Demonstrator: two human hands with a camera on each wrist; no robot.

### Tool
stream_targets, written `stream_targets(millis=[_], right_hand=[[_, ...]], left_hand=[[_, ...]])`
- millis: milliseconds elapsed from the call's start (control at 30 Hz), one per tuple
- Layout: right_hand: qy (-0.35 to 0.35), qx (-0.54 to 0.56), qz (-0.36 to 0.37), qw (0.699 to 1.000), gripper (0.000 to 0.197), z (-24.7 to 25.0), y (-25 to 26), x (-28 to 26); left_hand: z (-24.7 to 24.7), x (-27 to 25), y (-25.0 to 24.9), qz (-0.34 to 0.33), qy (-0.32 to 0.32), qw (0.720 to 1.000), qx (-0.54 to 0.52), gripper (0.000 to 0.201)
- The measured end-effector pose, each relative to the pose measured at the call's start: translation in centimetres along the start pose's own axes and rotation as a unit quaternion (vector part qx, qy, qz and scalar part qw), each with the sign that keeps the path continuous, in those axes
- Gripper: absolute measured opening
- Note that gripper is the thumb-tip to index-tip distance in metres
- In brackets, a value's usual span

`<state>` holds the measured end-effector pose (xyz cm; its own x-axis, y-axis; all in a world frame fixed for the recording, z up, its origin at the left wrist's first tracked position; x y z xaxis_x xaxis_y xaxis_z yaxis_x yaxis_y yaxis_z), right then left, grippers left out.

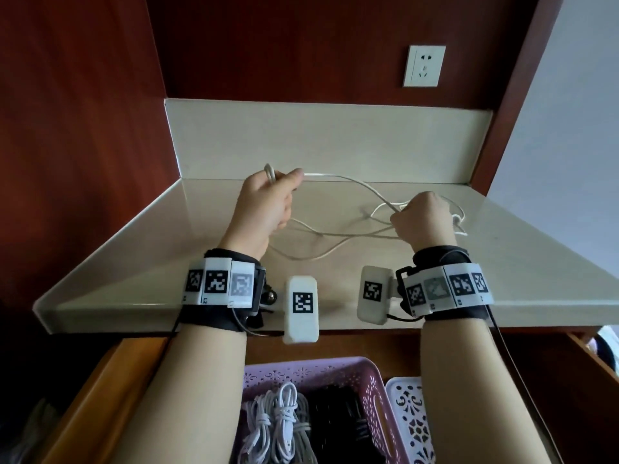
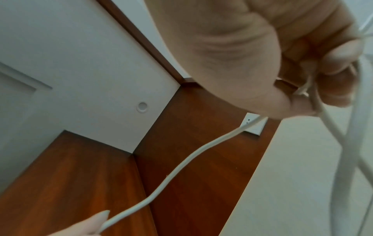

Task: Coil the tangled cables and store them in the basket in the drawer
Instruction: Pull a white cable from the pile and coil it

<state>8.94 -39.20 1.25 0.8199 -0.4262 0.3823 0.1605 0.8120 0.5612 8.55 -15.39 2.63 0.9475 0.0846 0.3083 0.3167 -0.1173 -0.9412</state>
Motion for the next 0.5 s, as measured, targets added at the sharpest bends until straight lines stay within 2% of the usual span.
stream_targets(millis=[67,167,267,367,433,467,500], right_hand=[[-0.019,-0.034,-0.008,0.999,0.008,1.9,0.5,1.1],[-0.071,-0.052,-0.009,0.996,0.021,5.4,2.0,4.1],[-0.136,-0.073,0.081,0.985,0.026,8.7,5.9,8.5],[-0.185,0.036,0.217,0.958,0.037,11.2,11.2,11.5],[-0.169,0.137,0.308,0.926,0.044,11.9,14.6,11.7],[-0.123,0.166,0.335,0.919,0.044,11.4,16.0,11.7],[-0.047,0.174,0.345,0.921,0.039,10.4,17.0,11.5]], left_hand=[[-0.1,1.1,-1.6,-0.011,-0.01,1.0,-0.003,0.033],[-0.4,3.0,-4.6,-0.036,-0.02,0.999,-0.005,0.033],[-1.0,4.7,-7.9,-0.07,-0.024,0.997,0.008,0.034],[-1.0,5.9,-10.6,-0.105,-0.048,0.993,-0.009,0.027],[-0.6,6.6,-11.5,-0.105,-0.066,0.992,-0.026,0.021],[-0.5,6.8,-11.6,-0.1,-0.072,0.992,-0.034,0.02],[-0.3,7.1,-11.6,-0.095,-0.076,0.992,-0.038,0.02]])
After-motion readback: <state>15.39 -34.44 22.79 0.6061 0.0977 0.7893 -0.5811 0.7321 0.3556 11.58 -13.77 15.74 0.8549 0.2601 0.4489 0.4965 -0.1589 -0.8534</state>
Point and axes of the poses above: each hand's wrist, its own x-axis towards the middle knuckle, its own z-axis out of the back of the hand, y = z × x, the point moved 6 cm from there along x, towards the middle knuckle, and after that the axes turned 4 degrees about -y, right-handed, at the moved point
